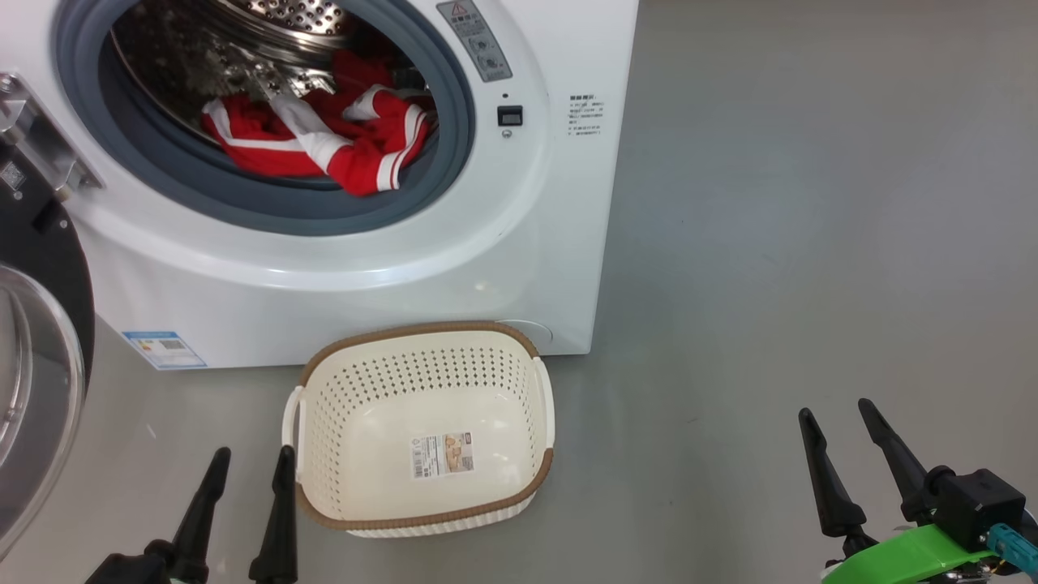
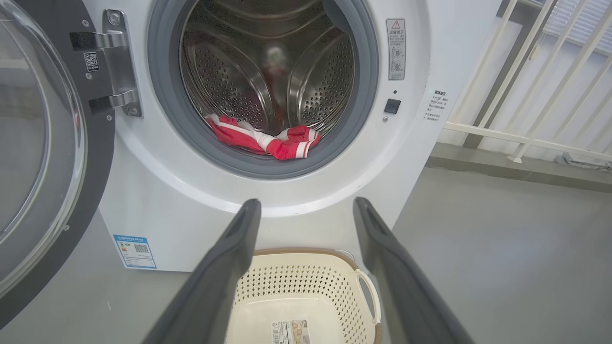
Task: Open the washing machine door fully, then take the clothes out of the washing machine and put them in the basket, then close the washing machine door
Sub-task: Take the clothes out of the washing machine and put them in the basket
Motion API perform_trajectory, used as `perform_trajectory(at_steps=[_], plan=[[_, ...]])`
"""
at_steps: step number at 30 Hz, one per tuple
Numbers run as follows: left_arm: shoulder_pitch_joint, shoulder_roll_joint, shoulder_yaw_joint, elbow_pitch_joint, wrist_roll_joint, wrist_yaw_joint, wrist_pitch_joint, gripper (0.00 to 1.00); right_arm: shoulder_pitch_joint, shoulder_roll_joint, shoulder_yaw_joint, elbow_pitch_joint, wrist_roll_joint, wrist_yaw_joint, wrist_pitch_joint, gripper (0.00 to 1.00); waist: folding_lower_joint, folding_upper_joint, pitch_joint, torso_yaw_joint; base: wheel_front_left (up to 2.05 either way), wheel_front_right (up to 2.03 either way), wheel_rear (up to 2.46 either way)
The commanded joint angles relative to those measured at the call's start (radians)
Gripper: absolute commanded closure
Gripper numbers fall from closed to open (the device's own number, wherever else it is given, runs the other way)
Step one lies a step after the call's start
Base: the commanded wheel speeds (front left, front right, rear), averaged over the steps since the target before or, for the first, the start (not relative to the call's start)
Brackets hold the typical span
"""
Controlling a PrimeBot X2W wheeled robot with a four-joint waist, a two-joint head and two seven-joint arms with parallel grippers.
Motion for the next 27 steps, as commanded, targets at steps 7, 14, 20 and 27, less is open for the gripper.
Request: perform_trajectory(at_steps=[7,14,20,27], plan=[[-0.021,0.020,0.032,-0.032,-0.013,-0.005,-0.005,0.00,-0.019,-0.007,0.025,-0.020,0.005,0.006,-0.009,0.00,0.0000,0.0000,0.004,-0.003,0.88,-1.11,0.23],[-0.028,0.023,0.031,-0.030,-0.016,-0.005,-0.005,0.00,-0.022,-0.003,0.029,-0.022,0.005,0.006,-0.009,0.00,0.0000,0.0000,0.010,-0.003,0.92,-1.15,0.22],[-0.033,0.027,0.025,-0.032,-0.023,-0.005,-0.005,0.00,-0.024,-0.004,0.029,-0.022,0.007,0.006,-0.009,0.00,0.0000,0.0000,0.012,0.000,0.76,-0.80,0.04],[-0.031,0.028,0.029,-0.030,-0.022,-0.005,-0.005,0.00,-0.023,-0.003,0.033,-0.021,0.007,0.006,-0.009,0.00,0.0000,0.0000,0.010,0.004,0.09,-0.09,0.00]])
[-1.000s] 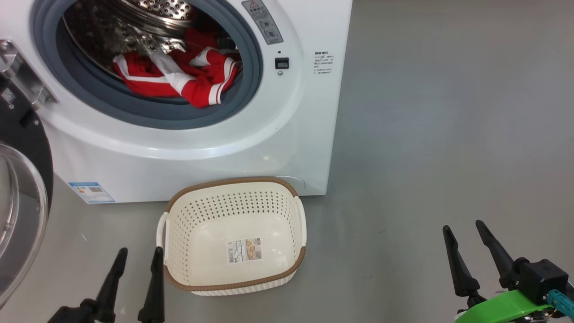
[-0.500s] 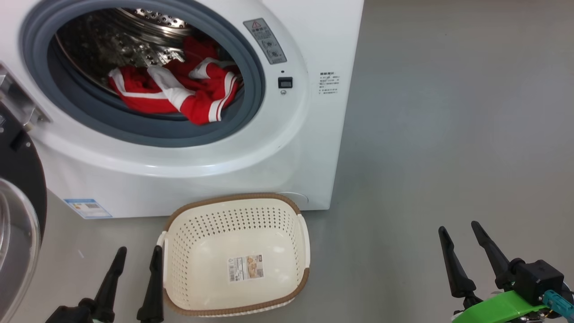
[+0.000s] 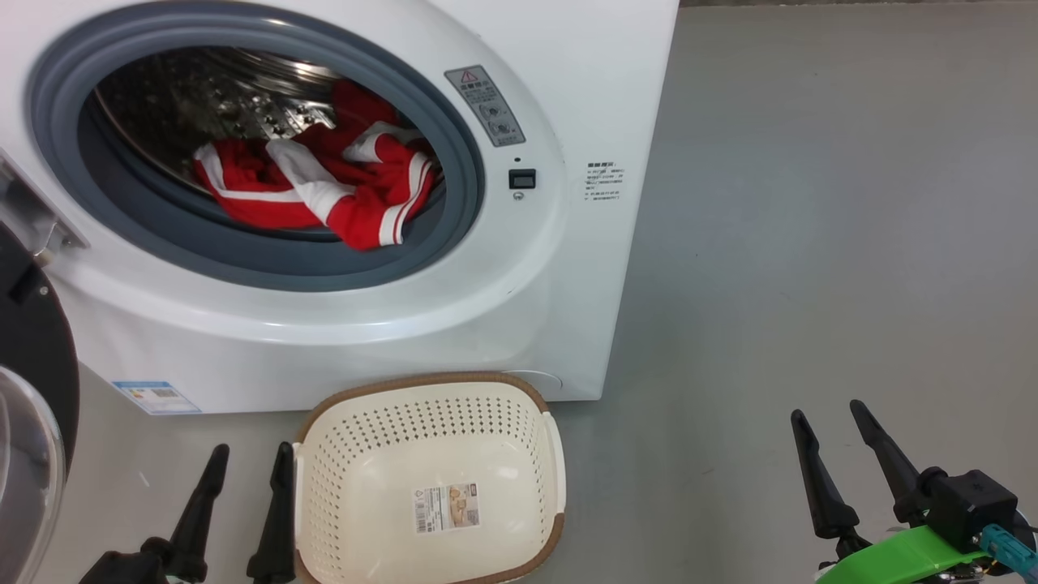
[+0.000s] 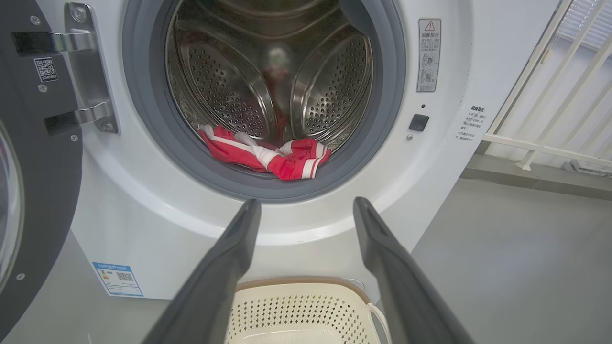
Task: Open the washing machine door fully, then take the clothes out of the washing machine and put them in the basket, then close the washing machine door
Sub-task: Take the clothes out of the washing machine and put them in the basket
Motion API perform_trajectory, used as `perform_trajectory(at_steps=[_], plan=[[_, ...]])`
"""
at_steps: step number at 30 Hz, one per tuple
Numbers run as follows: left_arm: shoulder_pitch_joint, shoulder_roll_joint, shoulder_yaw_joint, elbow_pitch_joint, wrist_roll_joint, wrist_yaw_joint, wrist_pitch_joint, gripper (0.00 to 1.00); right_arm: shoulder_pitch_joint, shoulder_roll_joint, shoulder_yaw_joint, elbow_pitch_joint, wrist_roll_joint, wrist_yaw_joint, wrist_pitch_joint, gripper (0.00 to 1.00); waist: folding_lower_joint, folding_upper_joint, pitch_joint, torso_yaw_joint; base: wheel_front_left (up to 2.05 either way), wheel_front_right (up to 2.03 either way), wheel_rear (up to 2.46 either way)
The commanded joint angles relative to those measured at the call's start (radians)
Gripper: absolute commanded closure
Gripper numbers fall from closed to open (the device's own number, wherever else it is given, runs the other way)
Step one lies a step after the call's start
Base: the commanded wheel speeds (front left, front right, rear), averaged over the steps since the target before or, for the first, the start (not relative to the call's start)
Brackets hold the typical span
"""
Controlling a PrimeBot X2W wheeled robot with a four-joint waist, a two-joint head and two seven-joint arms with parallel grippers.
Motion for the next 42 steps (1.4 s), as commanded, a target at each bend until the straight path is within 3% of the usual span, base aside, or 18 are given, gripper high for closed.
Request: perform_trajectory(at_steps=[1,18,30,42], plan=[[-0.026,0.020,0.033,-0.025,-0.003,-0.005,-0.005,0.00,-0.022,-0.011,0.022,-0.021,0.007,0.006,-0.009,0.00,0.0000,0.0000,0.000,0.000,0.00,0.00,0.00],[-0.099,0.023,0.008,0.058,0.000,-0.005,-0.005,0.00,-0.038,-0.005,0.034,-0.025,0.007,0.006,-0.009,0.00,0.0000,0.0000,0.042,0.003,0.00,0.00,0.00],[-0.404,0.065,-0.058,0.288,0.025,-0.005,-0.005,0.00,-0.084,0.003,0.045,-0.029,0.005,0.006,-0.009,0.00,0.0000,0.0000,0.127,-0.016,0.00,0.00,0.00],[-0.705,0.092,-0.124,0.578,-0.020,-0.005,0.017,0.00,-0.142,0.017,0.049,-0.033,0.006,0.006,-0.009,0.00,0.0000,0.0000,0.207,-0.040,0.00,0.00,0.00]])
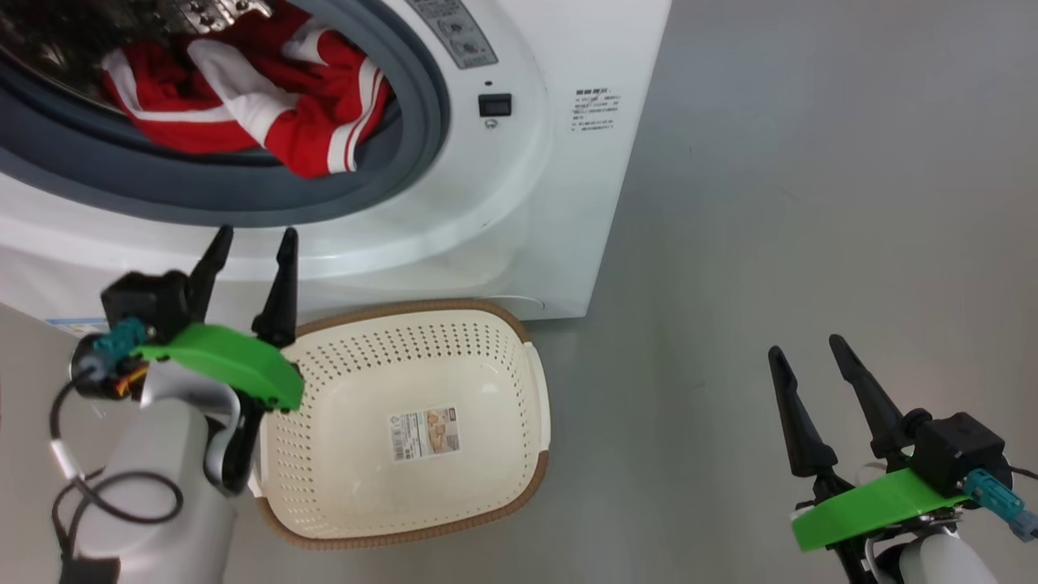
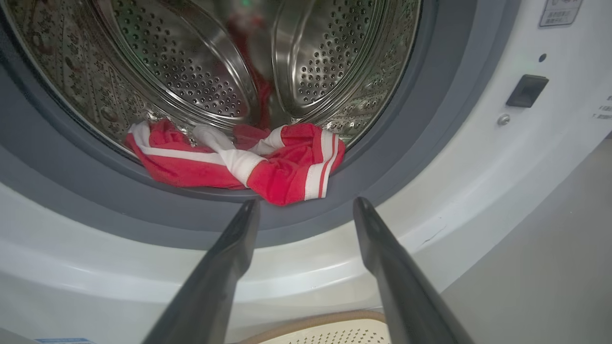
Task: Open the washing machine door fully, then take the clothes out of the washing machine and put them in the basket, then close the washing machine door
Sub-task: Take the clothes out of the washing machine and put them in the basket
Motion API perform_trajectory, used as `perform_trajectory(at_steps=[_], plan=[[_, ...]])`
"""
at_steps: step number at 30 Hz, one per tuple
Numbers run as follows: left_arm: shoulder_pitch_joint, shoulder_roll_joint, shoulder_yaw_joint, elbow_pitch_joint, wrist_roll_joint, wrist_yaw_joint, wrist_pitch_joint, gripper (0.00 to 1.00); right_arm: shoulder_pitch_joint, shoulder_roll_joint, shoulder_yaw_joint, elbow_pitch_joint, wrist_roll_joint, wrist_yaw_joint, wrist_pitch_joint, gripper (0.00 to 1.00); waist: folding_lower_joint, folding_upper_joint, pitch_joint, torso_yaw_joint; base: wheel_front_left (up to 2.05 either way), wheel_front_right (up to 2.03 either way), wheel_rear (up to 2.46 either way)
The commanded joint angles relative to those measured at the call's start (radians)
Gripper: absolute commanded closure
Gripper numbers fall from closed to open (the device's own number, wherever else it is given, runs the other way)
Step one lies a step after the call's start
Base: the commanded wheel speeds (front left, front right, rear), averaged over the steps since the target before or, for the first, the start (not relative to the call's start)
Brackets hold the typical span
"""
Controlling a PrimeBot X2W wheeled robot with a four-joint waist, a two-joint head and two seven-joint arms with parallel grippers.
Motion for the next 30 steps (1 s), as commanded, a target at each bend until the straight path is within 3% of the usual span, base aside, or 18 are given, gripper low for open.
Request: perform_trajectory(at_steps=[1,17,30], plan=[[-0.040,0.041,0.021,-0.001,-0.014,0.001,-0.001,0.00,-0.029,-0.002,0.019,-0.027,0.006,0.006,-0.006,0.00,0.0000,-0.0001,0.019,-0.008,0.00,0.00,0.00],[-0.337,0.067,-0.093,0.288,-0.100,0.001,0.044,0.00,-0.087,0.009,0.018,-0.036,0.003,0.006,-0.006,0.00,0.0000,-0.0001,0.106,-0.024,0.00,0.00,0.00],[-0.485,0.088,-0.223,0.400,-0.161,0.001,0.091,0.00,-0.124,0.017,0.029,-0.042,0.004,0.006,-0.006,0.00,0.0000,-0.0001,0.166,-0.044,0.00,0.00,0.00]])
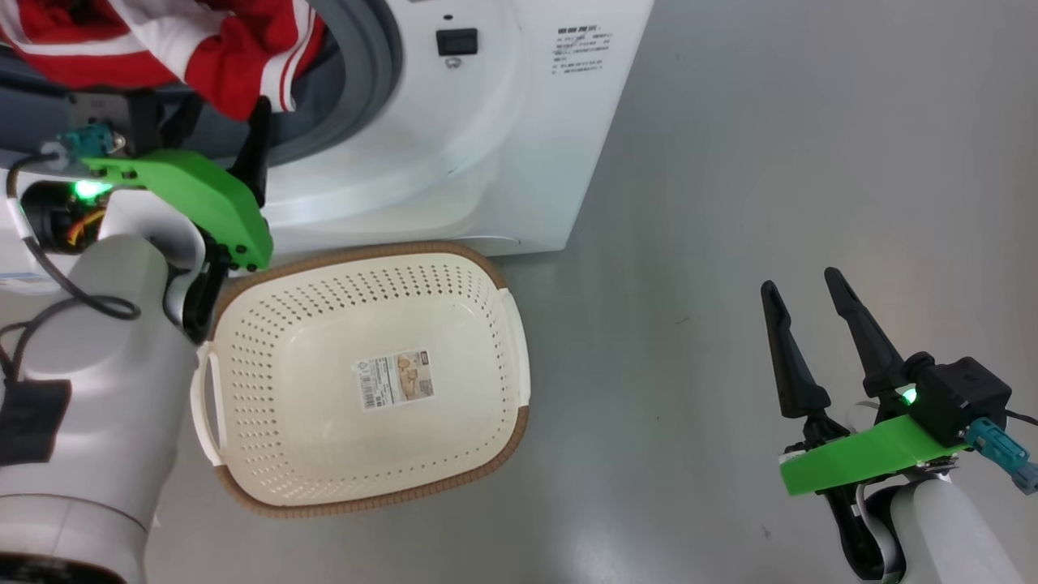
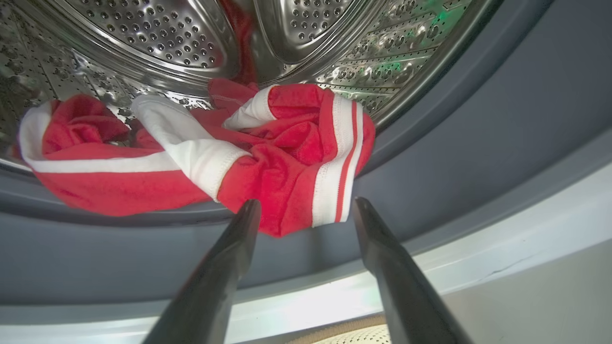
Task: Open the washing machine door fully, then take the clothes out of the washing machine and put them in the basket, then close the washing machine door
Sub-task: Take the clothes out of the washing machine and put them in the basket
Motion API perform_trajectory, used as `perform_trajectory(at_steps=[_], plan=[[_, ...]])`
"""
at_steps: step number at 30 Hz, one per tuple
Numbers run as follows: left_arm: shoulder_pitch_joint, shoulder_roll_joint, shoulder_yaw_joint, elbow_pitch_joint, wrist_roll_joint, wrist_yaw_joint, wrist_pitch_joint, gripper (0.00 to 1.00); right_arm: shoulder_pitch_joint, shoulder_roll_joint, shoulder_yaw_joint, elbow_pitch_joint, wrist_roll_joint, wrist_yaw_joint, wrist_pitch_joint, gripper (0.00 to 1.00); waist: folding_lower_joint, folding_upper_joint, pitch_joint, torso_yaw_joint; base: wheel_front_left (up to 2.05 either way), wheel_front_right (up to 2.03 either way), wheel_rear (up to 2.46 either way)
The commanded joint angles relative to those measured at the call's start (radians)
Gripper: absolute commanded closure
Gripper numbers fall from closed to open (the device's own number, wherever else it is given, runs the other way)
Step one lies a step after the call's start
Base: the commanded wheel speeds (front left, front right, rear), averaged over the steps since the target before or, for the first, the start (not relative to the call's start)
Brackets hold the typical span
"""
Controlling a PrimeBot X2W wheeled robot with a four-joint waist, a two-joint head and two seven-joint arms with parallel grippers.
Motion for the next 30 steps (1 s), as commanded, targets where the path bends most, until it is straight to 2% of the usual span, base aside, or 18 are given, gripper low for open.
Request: perform_trajectory(at_steps=[1,12,30], plan=[[-0.028,0.055,0.003,-0.006,-0.010,0.001,0.004,0.00,-0.012,0.001,0.026,-0.024,0.004,0.006,-0.006,0.00,-0.0001,0.0000,0.013,-0.008,0.00,0.00,0.00],[-0.070,0.090,-0.090,0.043,-0.057,0.001,0.000,0.00,-0.030,0.008,0.039,-0.025,0.006,0.006,-0.006,0.00,-0.0001,0.0000,0.051,-0.038,0.00,0.00,0.00],[-0.134,0.119,-0.172,0.089,-0.124,0.001,-0.028,0.00,-0.046,0.015,0.051,-0.030,0.011,0.006,-0.006,0.00,-0.0001,0.0000,0.089,-0.062,0.00,0.00,0.00]])
